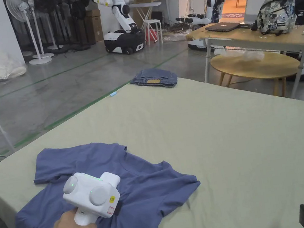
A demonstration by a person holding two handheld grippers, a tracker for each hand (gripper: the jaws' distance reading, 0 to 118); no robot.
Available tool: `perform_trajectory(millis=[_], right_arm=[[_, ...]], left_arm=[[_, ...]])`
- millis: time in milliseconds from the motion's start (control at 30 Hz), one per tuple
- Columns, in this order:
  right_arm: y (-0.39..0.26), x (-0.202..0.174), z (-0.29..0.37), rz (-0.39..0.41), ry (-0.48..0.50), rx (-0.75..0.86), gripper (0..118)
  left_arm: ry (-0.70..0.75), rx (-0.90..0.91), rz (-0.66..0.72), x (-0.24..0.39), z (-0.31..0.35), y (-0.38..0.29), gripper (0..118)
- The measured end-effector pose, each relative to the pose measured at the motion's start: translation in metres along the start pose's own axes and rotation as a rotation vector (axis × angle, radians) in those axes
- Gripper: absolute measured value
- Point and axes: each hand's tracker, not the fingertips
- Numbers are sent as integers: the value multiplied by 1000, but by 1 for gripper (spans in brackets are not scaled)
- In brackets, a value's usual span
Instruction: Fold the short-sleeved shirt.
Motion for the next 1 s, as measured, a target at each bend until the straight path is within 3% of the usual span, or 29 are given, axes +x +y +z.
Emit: perform_trajectory(millis=[500, 767, 1000], right_arm=[[17, 34, 31, -67, -52, 96, 0], [32, 72, 59, -95, -116, 157, 0], [28, 109, 88, -137, -184, 181, 0]], left_arm=[[-119, 384, 141, 7, 115, 43, 0], [-194, 586, 70, 48, 185, 102, 0], [-357, 682, -77, 139, 221, 157, 0]])
